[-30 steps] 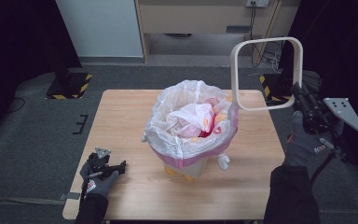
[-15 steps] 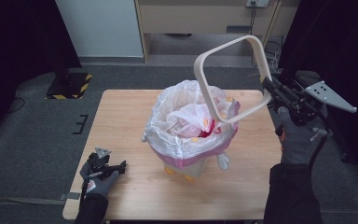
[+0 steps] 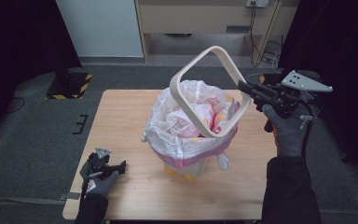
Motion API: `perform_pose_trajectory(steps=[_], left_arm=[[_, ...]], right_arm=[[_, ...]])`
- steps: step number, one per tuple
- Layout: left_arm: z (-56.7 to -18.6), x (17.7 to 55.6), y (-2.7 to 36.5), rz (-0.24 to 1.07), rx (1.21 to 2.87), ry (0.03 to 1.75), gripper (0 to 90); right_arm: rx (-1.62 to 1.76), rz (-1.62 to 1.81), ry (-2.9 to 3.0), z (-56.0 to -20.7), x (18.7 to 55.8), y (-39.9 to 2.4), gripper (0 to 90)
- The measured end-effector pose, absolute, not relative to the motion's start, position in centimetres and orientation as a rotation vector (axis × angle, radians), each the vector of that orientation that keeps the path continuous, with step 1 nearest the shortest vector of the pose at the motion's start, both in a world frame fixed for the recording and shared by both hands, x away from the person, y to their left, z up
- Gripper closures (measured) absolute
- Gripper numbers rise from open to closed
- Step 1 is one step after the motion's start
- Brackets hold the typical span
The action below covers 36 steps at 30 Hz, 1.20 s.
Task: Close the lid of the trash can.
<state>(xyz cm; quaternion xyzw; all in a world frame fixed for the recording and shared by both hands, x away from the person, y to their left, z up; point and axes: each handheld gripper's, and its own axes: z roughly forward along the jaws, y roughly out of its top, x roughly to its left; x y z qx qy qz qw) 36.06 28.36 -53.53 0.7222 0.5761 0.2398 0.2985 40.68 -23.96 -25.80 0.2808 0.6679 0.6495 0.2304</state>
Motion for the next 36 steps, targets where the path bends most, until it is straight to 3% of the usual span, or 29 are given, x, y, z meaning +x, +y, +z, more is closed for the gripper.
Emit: perform_pose_trajectory(steps=[23, 36], left_arm=[[-53.5, 36.1, 28.4, 0.634, 1.92, 1.53, 3.3], [-53.5, 36.1, 28.3, 0.636, 1.916, 1.531, 3.2]], right_arm=[[0.719, 1.587, 2.162, -26.3, 43.1, -19.3, 80.8], [0.762, 1.659, 2.123, -26.0, 42.4, -18.8, 65.6]])
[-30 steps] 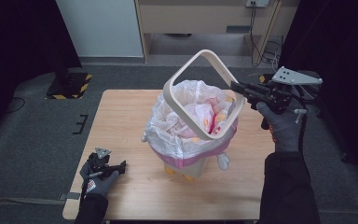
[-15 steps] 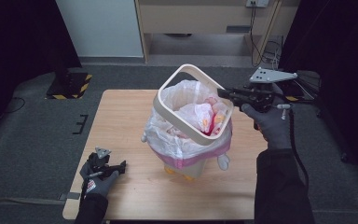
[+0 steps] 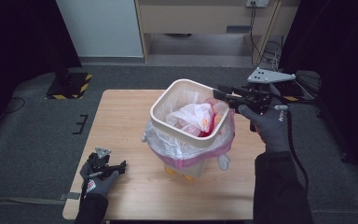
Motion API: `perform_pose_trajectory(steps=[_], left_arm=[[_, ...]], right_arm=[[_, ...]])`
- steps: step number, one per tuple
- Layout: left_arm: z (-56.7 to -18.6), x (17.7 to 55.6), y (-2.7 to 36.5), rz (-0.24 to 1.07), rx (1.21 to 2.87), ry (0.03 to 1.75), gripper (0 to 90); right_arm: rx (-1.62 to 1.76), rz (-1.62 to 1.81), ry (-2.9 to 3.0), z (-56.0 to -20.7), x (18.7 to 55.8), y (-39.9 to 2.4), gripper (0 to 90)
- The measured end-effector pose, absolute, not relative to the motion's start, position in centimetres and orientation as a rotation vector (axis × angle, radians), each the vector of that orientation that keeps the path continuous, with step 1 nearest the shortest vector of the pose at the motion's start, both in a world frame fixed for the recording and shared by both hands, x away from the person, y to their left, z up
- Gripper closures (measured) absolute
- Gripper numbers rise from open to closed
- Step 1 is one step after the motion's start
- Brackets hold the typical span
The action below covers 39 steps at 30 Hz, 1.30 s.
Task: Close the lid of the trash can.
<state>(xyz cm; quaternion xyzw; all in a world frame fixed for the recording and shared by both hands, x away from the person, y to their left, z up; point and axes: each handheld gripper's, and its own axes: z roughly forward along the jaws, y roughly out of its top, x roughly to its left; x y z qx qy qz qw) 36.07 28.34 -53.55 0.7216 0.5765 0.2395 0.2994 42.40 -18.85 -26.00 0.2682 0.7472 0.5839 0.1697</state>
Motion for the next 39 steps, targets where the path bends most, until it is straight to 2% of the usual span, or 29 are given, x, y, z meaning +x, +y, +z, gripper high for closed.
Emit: perform_pose_trajectory(steps=[6, 10, 13, 21, 32, 35, 39], left_arm=[[-53.5, 36.1, 28.3, 0.636, 1.916, 1.53, 3.2], [-53.5, 36.1, 28.3, 0.636, 1.916, 1.531, 3.3], [-53.5, 36.1, 28.3, 0.636, 1.916, 1.531, 3.2], [-53.5, 36.1, 28.3, 0.636, 1.916, 1.531, 3.2], [-53.5, 36.1, 28.3, 0.635, 1.917, 1.53, 3.2], [-53.5, 36.1, 28.3, 0.636, 1.916, 1.53, 3.2], [-53.5, 36.1, 28.3, 0.635, 1.916, 1.53, 3.2]], right_arm=[[0.838, 1.607, 2.152, -25.8, 42.2, -19.4, 67.1], [0.848, 1.591, 2.177, -26.0, 42.4, -19.1, 76.4], [0.835, 1.569, 2.167, -26.0, 42.5, -19.1, 79.2], [0.757, 1.64, 2.173, -25.8, 43.7, -19.1, 79.2], [0.756, 1.564, 2.213, -26.0, 44.0, -18.4, 79.3], [0.767, 1.579, 2.197, -26.0, 43.9, -18.4, 77.2], [0.777, 1.667, 2.154, -26.0, 43.6, -18.6, 63.8]])
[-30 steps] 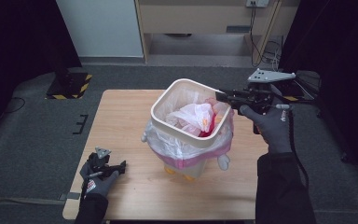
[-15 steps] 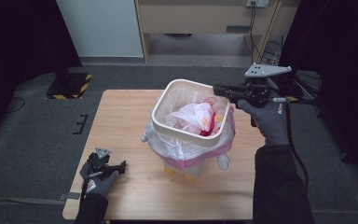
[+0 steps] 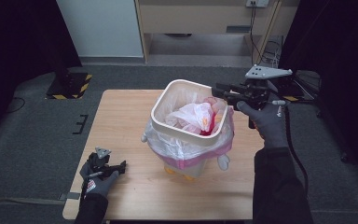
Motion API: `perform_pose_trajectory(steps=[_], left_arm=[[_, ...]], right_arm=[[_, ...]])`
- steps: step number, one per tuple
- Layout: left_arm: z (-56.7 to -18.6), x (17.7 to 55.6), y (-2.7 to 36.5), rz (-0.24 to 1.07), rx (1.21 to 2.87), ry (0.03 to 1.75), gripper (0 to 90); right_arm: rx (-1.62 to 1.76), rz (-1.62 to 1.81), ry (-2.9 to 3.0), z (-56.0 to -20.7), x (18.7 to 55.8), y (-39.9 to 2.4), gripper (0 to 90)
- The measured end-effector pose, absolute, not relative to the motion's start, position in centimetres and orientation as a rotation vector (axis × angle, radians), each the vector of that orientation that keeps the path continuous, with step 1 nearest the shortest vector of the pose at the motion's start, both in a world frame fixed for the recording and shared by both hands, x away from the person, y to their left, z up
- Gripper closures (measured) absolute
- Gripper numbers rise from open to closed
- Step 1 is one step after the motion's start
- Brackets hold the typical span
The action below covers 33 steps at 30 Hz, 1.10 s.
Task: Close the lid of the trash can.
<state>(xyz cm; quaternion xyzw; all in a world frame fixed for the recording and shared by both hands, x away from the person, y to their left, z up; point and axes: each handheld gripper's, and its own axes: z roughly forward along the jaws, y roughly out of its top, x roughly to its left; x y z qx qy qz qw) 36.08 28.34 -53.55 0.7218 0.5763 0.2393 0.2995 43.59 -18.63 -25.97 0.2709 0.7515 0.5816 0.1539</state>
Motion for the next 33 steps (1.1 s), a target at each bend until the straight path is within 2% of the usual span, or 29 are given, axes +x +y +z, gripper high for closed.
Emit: perform_pose_trajectory(steps=[6, 9, 12, 21, 33], left_arm=[[-53.5, 36.1, 28.3, 0.635, 1.917, 1.531, 3.2], [-53.5, 36.1, 28.3, 0.636, 1.916, 1.53, 3.2], [-53.5, 36.1, 28.3, 0.635, 1.916, 1.53, 3.2], [-53.5, 36.1, 28.3, 0.636, 1.916, 1.531, 3.2], [-53.6, 36.1, 28.3, 0.637, 1.916, 1.531, 3.2]], right_arm=[[0.801, 1.756, 1.98, -25.5, 42.4, -19.4, 47.3], [0.835, 1.77, 1.875, -25.4, 41.8, -20.2, 46.0], [0.878, 1.772, 1.819, -25.6, 41.4, -21.0, 40.8], [0.972, 1.729, 1.677, -27.4, 39.9, -23.1, 38.1], [1.094, 1.632, 1.615, -32.5, 38.1, -24.6, 36.7]])
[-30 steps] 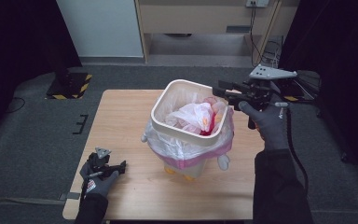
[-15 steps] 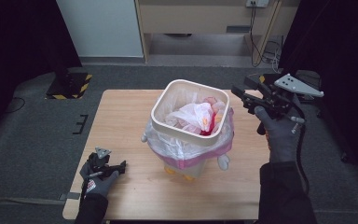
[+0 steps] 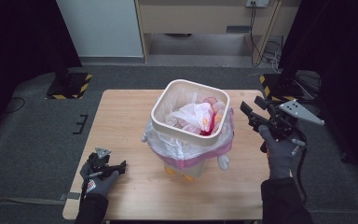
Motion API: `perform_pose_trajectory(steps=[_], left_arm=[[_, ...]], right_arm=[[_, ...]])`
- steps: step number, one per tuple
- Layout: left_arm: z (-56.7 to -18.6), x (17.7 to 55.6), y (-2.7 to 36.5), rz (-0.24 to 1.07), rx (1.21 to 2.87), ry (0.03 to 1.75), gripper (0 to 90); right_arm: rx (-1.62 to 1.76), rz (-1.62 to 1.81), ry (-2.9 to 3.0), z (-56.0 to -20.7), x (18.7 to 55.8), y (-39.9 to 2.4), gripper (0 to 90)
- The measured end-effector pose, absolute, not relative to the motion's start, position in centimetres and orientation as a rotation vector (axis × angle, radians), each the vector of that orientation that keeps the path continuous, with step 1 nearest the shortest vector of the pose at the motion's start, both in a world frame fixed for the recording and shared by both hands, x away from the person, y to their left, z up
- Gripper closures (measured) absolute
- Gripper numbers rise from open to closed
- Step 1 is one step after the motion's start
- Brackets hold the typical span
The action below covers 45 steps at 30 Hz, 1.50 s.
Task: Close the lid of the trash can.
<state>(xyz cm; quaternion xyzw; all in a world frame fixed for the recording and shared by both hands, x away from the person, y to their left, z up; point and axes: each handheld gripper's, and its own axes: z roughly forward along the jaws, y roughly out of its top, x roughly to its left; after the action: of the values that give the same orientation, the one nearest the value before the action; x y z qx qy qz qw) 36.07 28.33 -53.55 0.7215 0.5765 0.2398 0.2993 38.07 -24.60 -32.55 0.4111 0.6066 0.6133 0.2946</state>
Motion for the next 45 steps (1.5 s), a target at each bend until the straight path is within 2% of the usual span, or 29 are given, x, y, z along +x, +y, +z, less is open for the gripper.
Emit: perform_pose_trajectory(steps=[25, 45], left_arm=[[-53.6, 36.1, 28.3, 0.639, 1.916, 1.532, 3.1], [-53.6, 36.1, 28.3, 0.638, 1.916, 1.532, 3.1]], right_arm=[[1.11, 1.443, 1.7, -39.8, 34.9, -24.5, 35.0], [1.228, 1.233, 1.82, -45.5, 35.0, -26.2, 34.2]])
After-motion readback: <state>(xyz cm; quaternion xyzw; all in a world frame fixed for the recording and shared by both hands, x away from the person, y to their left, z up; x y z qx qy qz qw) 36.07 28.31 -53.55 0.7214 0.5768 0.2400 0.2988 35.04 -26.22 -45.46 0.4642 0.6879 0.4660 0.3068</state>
